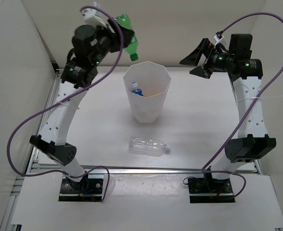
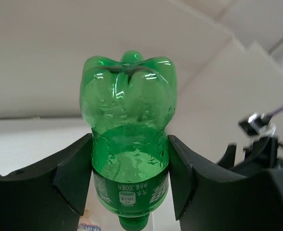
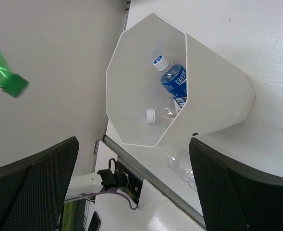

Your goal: Put the plastic bottles in the bin

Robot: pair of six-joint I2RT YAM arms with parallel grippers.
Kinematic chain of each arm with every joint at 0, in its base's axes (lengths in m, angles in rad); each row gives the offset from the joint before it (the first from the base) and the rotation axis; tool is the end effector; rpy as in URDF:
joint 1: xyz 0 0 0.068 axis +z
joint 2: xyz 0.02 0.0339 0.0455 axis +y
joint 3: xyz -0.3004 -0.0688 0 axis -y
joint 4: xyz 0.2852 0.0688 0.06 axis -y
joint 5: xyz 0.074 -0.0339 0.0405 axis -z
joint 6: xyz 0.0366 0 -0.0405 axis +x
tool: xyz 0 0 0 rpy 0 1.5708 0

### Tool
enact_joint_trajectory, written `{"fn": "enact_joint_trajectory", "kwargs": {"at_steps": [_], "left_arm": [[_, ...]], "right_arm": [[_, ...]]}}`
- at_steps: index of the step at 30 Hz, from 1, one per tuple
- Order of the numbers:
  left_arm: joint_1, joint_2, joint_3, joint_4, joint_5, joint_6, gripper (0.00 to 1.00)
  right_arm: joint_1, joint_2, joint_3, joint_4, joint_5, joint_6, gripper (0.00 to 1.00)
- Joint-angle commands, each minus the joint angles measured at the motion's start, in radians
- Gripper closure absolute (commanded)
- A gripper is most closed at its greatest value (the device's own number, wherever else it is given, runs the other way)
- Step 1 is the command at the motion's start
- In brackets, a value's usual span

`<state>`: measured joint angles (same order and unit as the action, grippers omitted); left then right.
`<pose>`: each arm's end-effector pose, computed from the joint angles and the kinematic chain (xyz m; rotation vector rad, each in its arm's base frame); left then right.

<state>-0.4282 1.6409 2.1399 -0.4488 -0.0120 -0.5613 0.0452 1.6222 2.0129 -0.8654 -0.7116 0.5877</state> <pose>0.3397 -0.1546 0.6079 -0.1144 1.5679 -0.7766 0.3653 0.0404 0.5311 0.1013 2.1008 1.1140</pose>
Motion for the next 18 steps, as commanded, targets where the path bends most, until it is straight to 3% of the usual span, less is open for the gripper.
{"fn": "enact_joint_trajectory", "kwargs": {"at_steps": [1, 3, 4, 5, 6, 8, 12, 16, 18], "left_arm": [[-0.078, 0.088, -0.028, -0.083, 0.063, 0.082, 0.52], [-0.121, 0.103, -0.055, -0.083, 0.087, 0.116, 0.45], [-0.121, 0.112, -0.066, -0.083, 0.105, 0.127, 0.36], [-0.121, 0.125, -0.075, -0.083, 0.134, 0.117, 0.1], [-0.121, 0.125, -0.075, -0.083, 0.135, 0.116, 0.0], [-0.121, 0.11, -0.06, -0.094, 0.135, 0.116, 0.0], [-0.109, 0.013, -0.043, -0.094, -0.073, 0.156, 0.0], [-0.02, -0.156, -0.202, -0.094, -0.265, 0.167, 0.0], [0.012, -0.273, -0.381, -0.094, -0.342, 0.137, 0.0]], "right_arm": [[-0.011, -0.007, 0.032, 0.019, -0.003, -0.02, 0.01], [-0.021, -0.007, 0.006, 0.019, -0.003, -0.02, 0.01], [-0.021, -0.007, 0.006, 0.019, -0.003, -0.02, 0.01], [-0.021, -0.016, -0.005, 0.019, -0.003, -0.02, 0.01], [-0.021, -0.016, -0.005, 0.019, -0.003, -0.02, 0.01], [-0.021, -0.016, -0.005, 0.019, -0.003, -0.02, 0.01], [-0.021, -0.042, -0.005, 0.019, 0.006, -0.075, 0.01], [0.087, -0.103, 0.017, -0.066, 0.168, -0.239, 0.01], [0.174, -0.149, 0.001, -0.075, 0.214, -0.297, 0.01]]}}
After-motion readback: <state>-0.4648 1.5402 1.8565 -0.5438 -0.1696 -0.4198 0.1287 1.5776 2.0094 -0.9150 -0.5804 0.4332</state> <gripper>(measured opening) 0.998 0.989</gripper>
